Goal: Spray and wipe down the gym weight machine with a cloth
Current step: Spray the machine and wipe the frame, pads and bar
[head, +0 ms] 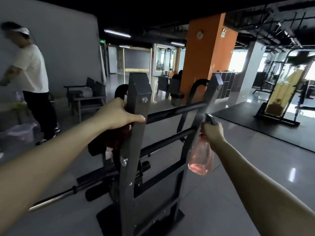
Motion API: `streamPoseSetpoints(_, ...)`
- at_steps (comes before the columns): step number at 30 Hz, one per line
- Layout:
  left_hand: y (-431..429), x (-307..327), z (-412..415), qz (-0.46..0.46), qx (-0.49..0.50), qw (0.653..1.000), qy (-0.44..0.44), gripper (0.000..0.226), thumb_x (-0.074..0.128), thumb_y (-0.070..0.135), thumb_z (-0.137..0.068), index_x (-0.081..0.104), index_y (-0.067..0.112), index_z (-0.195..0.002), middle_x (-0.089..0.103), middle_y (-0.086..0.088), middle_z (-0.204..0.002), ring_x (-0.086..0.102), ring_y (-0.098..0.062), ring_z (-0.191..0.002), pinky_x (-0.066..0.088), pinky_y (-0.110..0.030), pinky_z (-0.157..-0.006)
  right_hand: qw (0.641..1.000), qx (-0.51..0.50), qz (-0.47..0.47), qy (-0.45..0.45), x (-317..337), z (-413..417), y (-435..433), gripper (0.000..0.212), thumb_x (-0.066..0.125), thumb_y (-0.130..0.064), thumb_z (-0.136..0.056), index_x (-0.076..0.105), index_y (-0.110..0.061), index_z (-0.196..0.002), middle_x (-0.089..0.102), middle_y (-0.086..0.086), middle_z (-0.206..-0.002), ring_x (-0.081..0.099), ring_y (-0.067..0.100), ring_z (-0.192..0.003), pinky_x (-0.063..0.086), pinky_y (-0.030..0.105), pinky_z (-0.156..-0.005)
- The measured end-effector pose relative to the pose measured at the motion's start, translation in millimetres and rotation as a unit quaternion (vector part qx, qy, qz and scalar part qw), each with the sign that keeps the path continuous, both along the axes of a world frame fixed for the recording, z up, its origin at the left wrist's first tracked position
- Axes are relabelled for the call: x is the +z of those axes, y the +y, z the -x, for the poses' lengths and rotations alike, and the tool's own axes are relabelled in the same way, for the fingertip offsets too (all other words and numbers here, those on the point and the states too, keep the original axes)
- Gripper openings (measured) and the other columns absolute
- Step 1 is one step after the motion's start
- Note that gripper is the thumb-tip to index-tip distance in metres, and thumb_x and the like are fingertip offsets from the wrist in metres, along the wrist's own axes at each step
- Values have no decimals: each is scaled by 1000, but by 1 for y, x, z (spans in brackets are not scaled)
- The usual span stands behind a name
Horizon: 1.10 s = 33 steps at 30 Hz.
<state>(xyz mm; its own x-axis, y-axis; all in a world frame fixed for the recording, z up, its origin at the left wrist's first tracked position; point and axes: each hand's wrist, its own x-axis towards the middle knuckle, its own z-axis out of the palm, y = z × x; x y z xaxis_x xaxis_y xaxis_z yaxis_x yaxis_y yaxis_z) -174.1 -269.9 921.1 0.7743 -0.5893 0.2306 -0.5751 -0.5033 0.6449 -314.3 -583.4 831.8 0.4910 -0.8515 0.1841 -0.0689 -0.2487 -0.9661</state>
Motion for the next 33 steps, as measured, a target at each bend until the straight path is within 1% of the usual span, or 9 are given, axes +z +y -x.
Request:
streamPoseSetpoints(3,0,-5,7,19,31,999,-11,28,84,51,-75,80,27,-89,78,9,-81,73,-10,-80,57,-37,-88,996,42,56,55,-19,-5,-7,39,56,-23,-77,70,-53,-96,68,9,-68,66,34,-61,60,52,-68)
streamPoseSetpoints(7,-12,-14,27,25,98,994,-52,52,80,70,-69,74,36,-107,70,19,-105,66,-9,-97,56,-37,-91,979,158,94,88,-52,-2,8,46,62,-19,-91,64,-48,-127,63,-5,-67,62,16,-51,56,41,-59)
streamPoseSetpoints(10,-21,-21,43,23,179,979,-96,62,76,79,-66,72,32,-107,72,13,-102,68,-16,-93,57,-33,-78,951,225,147,152,-80,7,30,33,56,-42,-85,68,-40,-115,63,-10,-66,70,21,-62,61,40,-64)
streamPoseSetpoints(14,-29,-46,60,22,247,959,-140,54,69,81,-72,60,30,-90,55,19,-69,59,-11,-66,40,-24,-51,919,274,186,214,-96,11,67,26,55,-35,-93,57,-19,-72,60,-3,-63,63,23,-62,51,37,-60)
streamPoseSetpoints(18,-22,-98,64,34,298,950,-82,83,66,89,-64,65,24,-115,71,10,-99,70,-19,-94,57,-36,-73,902,278,226,239,-103,1,87,24,53,-38,-94,53,-22,-77,64,0,-75,61,23,-69,37,28,-53)
streamPoseSetpoints(20,-18,-116,61,24,311,950,-17,81,68,87,-65,66,20,-111,71,10,-96,70,-21,-96,57,-37,-76,916,243,213,239,-104,-3,87,29,53,-40,-93,54,-19,-73,63,0,-73,59,21,-67,35,26,-52)
streamPoseSetpoints(26,-14,-142,55,-102,160,958,214,33,84,34,-82,70,5,-85,73,-16,-98,66,-27,-86,50,-39,-78,942,186,149,236,-104,-7,62,34,54,-41,-93,64,-13,-76,68,4,-70,68,25,-66,54,33,-61)
streamPoseSetpoints(29,-33,-143,52,-149,81,971,171,39,84,44,-78,63,12,-71,62,-3,-74,59,-18,-70,45,-34,-66,951,131,141,243,-101,-6,41,40,53,-38,-93,62,-9,-68,68,6,-68,65,25,-65,47,28,-56)
streamPoseSetpoints(33,-79,-131,62,-153,23,988,28,27,77,46,-85,66,25,-99,68,5,-95,64,-11,-84,58,-33,-77,958,102,133,233,-101,-4,19,32,54,-39,-90,71,-13,-84,66,3,-65,66,26,-70,49,31,-61)
